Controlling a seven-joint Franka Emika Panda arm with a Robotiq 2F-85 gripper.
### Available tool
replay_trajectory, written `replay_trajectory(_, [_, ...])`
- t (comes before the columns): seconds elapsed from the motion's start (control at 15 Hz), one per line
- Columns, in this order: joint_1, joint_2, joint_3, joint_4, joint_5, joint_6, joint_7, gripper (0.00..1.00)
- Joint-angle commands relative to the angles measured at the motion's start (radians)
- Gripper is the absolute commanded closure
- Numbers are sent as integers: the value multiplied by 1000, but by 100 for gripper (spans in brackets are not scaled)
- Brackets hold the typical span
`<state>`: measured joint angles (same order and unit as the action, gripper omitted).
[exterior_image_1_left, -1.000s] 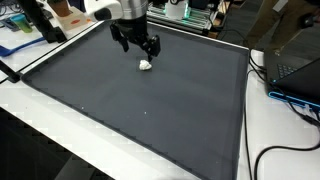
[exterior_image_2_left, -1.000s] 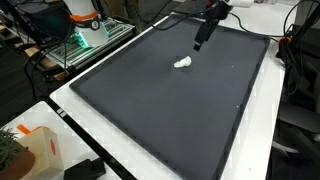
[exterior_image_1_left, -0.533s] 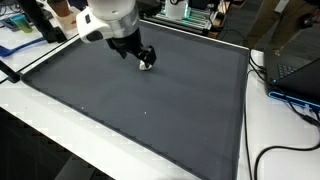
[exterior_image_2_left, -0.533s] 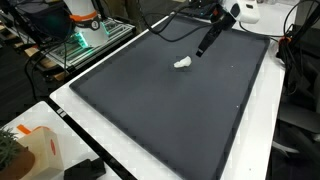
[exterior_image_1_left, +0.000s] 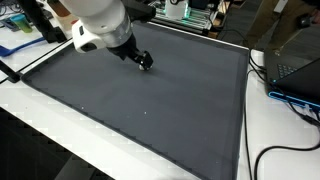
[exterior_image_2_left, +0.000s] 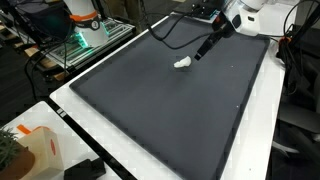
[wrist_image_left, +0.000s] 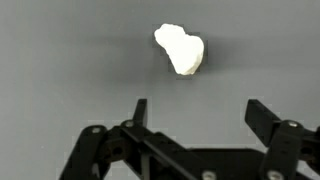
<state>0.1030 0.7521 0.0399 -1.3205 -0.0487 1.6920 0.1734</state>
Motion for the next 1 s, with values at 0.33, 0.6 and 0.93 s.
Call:
replay_trajectory(0.33, [1, 70, -34, 68, 17, -82, 40, 0])
replay_trajectory(0.6, [3, -64, -30, -109, 8, 22, 25, 0])
replay_trajectory(0.93, [-13, -248, -2, -344, 47, 212, -5, 0])
